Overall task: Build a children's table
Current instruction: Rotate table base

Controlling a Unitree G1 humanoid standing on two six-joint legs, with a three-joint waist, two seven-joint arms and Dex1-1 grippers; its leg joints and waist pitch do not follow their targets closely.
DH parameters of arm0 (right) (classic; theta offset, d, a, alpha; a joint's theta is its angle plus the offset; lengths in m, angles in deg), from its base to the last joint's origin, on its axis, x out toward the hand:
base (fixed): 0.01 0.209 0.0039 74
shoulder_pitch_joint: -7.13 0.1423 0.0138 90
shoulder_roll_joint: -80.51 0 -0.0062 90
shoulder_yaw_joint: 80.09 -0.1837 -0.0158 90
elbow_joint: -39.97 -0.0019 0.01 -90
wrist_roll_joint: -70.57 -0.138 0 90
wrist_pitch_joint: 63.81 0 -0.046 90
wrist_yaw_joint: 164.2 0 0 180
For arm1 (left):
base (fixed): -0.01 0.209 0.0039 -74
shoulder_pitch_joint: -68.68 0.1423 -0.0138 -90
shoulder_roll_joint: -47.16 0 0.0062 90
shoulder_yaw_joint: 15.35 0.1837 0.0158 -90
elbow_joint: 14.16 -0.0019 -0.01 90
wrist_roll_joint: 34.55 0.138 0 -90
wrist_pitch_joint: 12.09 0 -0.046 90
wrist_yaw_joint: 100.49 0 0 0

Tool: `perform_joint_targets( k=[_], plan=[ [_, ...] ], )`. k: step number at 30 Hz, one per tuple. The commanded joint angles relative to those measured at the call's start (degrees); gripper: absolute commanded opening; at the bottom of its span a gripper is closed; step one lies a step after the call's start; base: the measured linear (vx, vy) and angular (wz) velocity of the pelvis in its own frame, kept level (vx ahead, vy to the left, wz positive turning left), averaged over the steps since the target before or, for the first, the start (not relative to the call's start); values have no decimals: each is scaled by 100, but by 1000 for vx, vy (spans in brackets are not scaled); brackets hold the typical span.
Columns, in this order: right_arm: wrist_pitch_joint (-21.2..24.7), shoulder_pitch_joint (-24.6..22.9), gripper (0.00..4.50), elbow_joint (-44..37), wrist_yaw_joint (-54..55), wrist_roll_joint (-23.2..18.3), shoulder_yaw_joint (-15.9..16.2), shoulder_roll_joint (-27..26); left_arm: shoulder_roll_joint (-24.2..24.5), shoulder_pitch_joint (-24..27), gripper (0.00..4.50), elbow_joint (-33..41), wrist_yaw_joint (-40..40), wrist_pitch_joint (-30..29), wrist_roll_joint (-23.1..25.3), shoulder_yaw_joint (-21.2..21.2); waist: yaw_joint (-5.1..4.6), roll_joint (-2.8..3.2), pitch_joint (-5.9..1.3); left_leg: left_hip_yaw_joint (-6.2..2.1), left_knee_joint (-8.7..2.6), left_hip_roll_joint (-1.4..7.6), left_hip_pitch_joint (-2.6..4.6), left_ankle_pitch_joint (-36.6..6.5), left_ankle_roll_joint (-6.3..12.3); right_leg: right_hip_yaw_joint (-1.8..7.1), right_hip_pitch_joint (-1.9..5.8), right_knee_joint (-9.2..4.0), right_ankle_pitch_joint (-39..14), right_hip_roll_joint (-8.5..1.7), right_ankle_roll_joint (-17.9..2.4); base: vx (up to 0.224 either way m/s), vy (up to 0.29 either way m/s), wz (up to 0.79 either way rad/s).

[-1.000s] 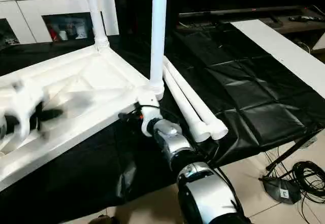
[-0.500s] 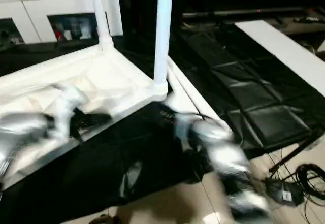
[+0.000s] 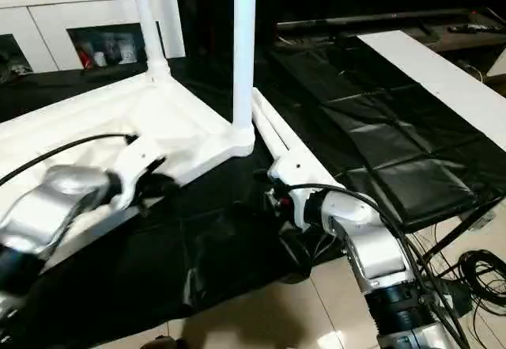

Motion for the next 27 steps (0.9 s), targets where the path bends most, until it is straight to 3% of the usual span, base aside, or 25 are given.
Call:
perform_joint_targets(
  k=[1,8,14,16,20,23,25,27],
  plan=[
    [91,4,389,-95,69,78,64,8,-101,-172,97,-466,325,174,230,57,26,44,-391,-113,-394,100,179,-1873,-165,153,177,-469,-1488,-220,-949,0,0,0],
    [154,54,389,-44,357,170,49,-11,-703,-727,97,-1833,953,985,420,24,98,33,-400,-125,-388,100,168,-1849,-157,148,189,-493,-1532,-242,-873,0,0,0],
    [127,73,389,-9,605,240,-13,-66,-1118,-1480,97,-3371,2046,2375,657,-100,136,31,-415,-136,-378,82,165,-1934,-151,137,185,-522,-1510,-238,-778,0,0,0],
    [113,60,389,8,661,250,-28,-75,-1255,-1679,97,-3621,2441,2784,568,-338,139,70,-431,-163,-385,104,144,-1873,-153,126,214,-477,-1247,-251,-846,0,0,0],
    [117,32,389,-16,737,246,-16,-96,-1384,-1768,97,-3584,2785,3165,337,-743,131,51,-439,-145,-362,106,144,-1811,-97,119,217,-451,-948,-248,-1036,0,0,0],
    [133,2,389,-61,812,246,7,-145,-1347,-1735,97,-3367,2917,3334,208,-988,131,76,-456,-140,-340,101,131,-1651,-30,117,233,-411,-613,-242,-1128,0,0,0],
    [125,13,389,-24,976,257,-22,-265,-1178,-1470,97,-2621,2728,3128,-26,-1294,109,100,-449,-139,-345,109,112,-1571,-10,110,240,-381,-476,-248,-1236,0,0,0],
    [92,117,389,177,1291,319,-66,-455,-880,-1099,97,-1886,2638,2956,-238,-1621,74,85,-442,-144,-365,130,103,-1585,-36,104,238,-351,-493,-260,-1323,0,0,0]
  ],
)
